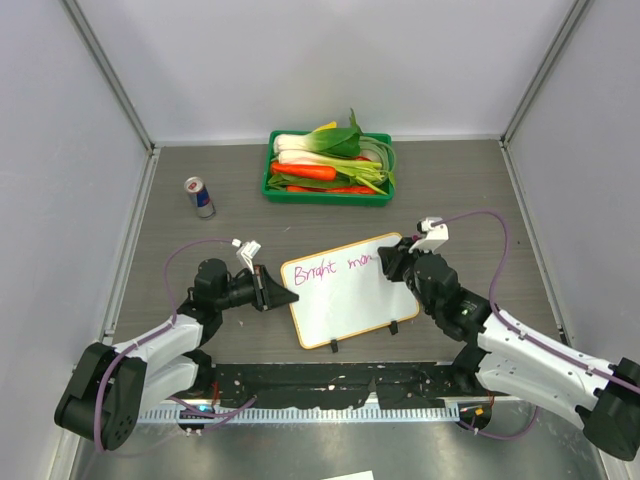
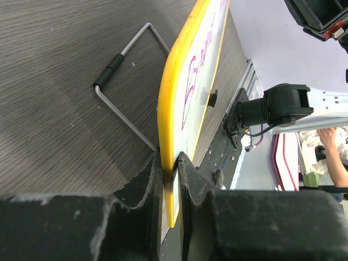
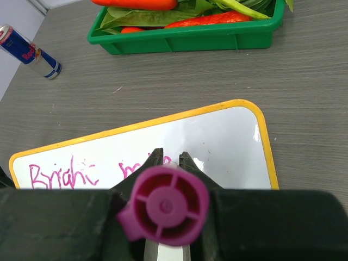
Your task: Write a sentence on the whiteboard
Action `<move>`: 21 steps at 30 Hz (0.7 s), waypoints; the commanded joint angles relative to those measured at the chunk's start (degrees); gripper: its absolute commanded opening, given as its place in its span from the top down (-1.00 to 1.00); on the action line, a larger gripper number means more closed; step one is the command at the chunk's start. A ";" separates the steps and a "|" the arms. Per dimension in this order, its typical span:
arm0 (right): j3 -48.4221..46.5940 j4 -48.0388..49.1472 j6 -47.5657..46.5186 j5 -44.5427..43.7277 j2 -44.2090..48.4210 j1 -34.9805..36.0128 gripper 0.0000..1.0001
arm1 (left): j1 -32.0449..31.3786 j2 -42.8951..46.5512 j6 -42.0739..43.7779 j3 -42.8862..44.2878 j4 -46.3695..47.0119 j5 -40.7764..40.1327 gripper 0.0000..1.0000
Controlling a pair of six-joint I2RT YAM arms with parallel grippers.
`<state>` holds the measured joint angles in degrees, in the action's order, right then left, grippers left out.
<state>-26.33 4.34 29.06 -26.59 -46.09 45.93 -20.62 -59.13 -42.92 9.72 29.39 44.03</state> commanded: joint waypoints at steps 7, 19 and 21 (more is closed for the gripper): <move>1.19 -2.49 -0.14 -0.21 0.30 -0.32 0.97 | -0.30 -0.54 2.31 0.22 0.06 -0.70 1.00; -2.50 -0.21 -1.46 -4.17 -1.82 -0.58 0.97 | -0.21 -0.19 2.31 0.13 -0.12 -0.79 1.00; -2.77 -0.30 -1.29 -4.70 -1.82 -0.58 0.97 | -0.21 -0.19 2.31 0.13 -0.12 -0.79 1.00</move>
<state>-27.09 4.45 28.84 -27.18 -47.29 45.89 -20.67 -59.13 -42.96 9.72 29.39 44.03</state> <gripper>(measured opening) 0.206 0.157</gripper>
